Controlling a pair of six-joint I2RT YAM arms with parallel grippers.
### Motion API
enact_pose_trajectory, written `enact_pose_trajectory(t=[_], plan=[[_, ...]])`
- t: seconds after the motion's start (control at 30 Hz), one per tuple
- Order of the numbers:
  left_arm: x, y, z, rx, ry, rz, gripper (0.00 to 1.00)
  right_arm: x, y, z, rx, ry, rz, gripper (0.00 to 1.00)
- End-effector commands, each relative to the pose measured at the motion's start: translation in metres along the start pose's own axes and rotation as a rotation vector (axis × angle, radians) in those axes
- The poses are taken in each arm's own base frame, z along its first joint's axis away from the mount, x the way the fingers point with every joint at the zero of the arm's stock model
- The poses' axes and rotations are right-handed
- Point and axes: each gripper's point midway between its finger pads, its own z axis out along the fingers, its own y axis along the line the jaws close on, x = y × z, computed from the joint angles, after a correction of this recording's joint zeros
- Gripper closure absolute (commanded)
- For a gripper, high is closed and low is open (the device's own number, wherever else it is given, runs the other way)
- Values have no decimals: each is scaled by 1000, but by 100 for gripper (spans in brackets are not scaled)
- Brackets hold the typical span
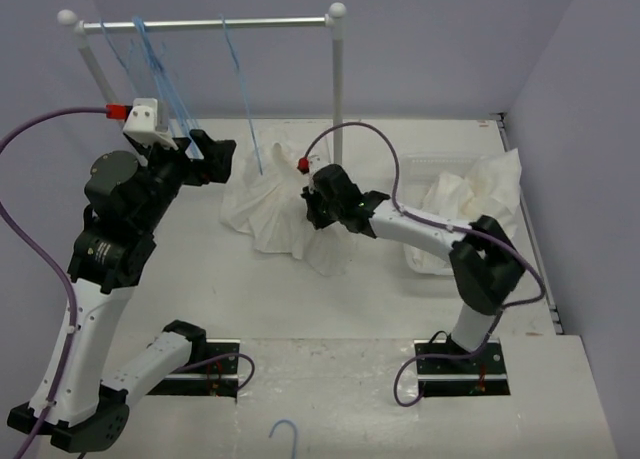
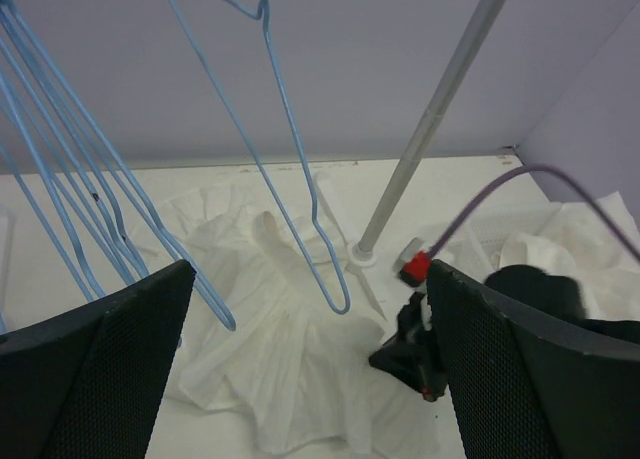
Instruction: Remove the skirt from the hanger
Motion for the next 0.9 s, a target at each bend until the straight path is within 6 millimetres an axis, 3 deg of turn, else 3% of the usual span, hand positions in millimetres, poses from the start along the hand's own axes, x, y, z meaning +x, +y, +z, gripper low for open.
enact_pose_trajectory(t=[0.0, 0.1, 0.13, 0.2, 0.37, 0.43, 0.53, 0.57, 0.63, 0.7, 0.73, 0.87], plan=[[-7, -9, 9, 49, -46, 3, 0, -107, 24, -112, -103, -404, -29, 100], [-5, -9, 15, 51, -63, -3, 0, -129, 6, -158, -22, -524, -27, 100], [-4, -9, 16, 55, -67, -3, 0, -141, 0, -184, 0, -585, -20, 100], [-1, -8, 20, 55, -68, -5, 0, -157, -23, -213, 87, -647, 7, 100], [6, -6, 25, 51, -63, -8, 0, -194, -76, -311, 274, -862, 48, 100], [9, -5, 26, 49, -63, -10, 0, -208, -87, -350, 326, -939, 39, 100], [10, -6, 27, 54, -68, -10, 0, -221, -111, -390, 423, -1001, 41, 100], [9, -6, 28, 55, -71, -10, 0, -232, -121, -418, 458, -1055, 61, 100], [10, -5, 30, 51, -71, -8, 0, -243, -130, -451, 506, -1103, 36, 100], [12, -4, 32, 46, -64, -5, 0, -249, -144, -471, 563, -1123, 39, 100], [13, -3, 33, 42, -62, -4, 0, -254, -143, -490, 571, -1148, 31, 100], [16, -2, 38, 36, -51, 1, 0, -261, -150, -527, 625, -1189, 12, 100]])
